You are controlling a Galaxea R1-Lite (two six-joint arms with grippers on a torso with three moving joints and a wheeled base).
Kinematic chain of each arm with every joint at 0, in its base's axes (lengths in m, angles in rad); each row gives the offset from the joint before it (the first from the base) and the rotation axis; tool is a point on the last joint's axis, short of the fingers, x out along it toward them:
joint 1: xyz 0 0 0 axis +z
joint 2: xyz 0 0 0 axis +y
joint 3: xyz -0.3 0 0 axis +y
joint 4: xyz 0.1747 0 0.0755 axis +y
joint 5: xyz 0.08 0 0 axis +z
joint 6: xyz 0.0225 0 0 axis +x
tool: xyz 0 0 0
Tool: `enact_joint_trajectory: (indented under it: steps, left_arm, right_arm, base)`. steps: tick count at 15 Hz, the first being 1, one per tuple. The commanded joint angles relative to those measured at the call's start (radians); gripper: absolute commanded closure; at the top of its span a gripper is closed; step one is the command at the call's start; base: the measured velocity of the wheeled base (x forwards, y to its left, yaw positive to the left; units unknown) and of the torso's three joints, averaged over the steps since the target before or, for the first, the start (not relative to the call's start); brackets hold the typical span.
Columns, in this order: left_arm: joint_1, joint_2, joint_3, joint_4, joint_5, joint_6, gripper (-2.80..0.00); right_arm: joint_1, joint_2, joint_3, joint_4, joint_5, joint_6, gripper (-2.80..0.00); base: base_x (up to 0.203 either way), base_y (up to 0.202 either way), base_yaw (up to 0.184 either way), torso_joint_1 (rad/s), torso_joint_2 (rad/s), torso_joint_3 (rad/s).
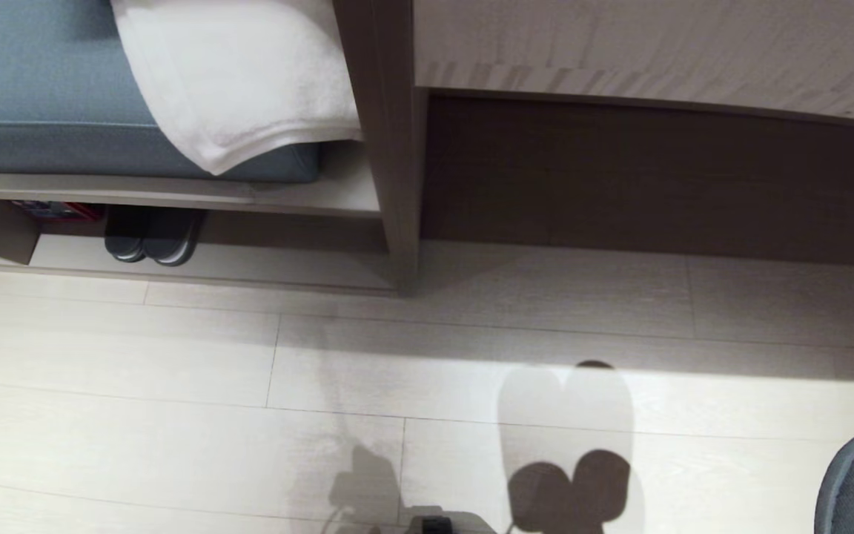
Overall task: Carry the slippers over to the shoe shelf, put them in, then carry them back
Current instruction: Place the slippers into the shoe cabinet
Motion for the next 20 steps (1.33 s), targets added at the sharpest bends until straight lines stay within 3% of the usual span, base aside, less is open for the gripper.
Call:
enact_joint_trajectory:
  steps: [1, 20]
  left_arm:
    - [0.0, 0.002, 0.0, -0.001, 0.0, 0.0, 0.0]
    - [0.0, 0.002, 0.0, -0.001, 0.0, 0.003, 0.0]
  right_arm:
    - [0.0, 0.002, 0.0, 0.0, 0.0, 0.0, 0.0]
    - [0.0, 0.002, 0.0, 0.001, 0.0, 0.005, 0.0]
  base:
    - [0.0, 0.0, 0.0, 0.007, 0.0, 0.203]
    - [0.0, 0.0, 0.0, 0.001, 0.0, 0.202]
